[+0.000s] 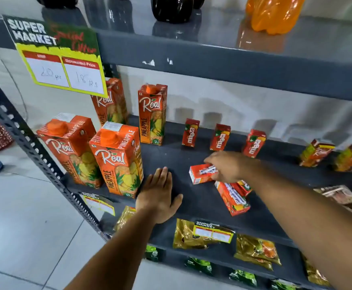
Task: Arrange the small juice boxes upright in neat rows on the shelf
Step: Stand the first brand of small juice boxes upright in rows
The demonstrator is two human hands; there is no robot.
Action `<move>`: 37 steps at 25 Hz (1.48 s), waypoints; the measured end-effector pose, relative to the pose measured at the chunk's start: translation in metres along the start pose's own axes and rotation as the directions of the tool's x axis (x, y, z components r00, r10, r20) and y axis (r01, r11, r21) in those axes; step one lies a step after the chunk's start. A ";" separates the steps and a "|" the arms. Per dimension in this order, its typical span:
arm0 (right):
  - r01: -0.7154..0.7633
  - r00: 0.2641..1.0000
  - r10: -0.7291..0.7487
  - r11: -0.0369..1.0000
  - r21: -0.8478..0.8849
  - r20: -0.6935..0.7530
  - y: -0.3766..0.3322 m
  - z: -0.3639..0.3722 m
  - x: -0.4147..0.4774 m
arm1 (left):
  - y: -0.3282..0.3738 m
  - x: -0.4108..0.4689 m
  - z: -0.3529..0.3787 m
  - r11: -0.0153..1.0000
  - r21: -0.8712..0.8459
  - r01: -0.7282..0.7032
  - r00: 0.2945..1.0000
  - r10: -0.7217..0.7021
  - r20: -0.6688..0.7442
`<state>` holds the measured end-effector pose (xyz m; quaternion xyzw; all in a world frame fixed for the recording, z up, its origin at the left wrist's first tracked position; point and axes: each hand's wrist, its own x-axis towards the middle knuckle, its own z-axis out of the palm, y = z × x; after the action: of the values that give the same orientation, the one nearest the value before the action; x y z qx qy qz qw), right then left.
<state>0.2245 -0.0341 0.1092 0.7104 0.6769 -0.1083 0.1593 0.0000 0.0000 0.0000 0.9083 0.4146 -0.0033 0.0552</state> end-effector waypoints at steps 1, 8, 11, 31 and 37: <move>0.010 1.000 -0.009 1.000 -0.021 0.015 0.000 0.001 0.005 | 0.000 0.000 0.001 1.000 0.004 -0.001 1.000 0.001 -0.011; 0.003 0.992 -0.005 1.000 0.010 0.129 -0.004 0.002 0.017 | -0.001 0.002 0.003 0.999 0.037 -0.007 1.000 0.008 -0.030; 0.004 0.993 -0.007 1.000 0.023 0.120 -0.004 0.005 0.019 | 0.000 0.002 0.003 0.999 0.034 -0.002 0.999 0.003 -0.032; 0.384 0.899 -0.434 0.848 -0.365 -0.062 -0.032 -0.049 0.014 | -0.001 0.002 0.007 1.000 0.016 0.010 0.998 -0.009 -0.056; 0.357 0.923 -0.385 0.855 -0.376 0.000 -0.042 -0.051 0.011 | -0.001 0.001 0.007 1.000 0.020 0.006 0.998 -0.005 -0.066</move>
<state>0.1798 -0.0035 0.1495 0.5272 0.8148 0.0190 0.2405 0.0005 0.0003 -0.0069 0.9073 0.4187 0.0223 0.0325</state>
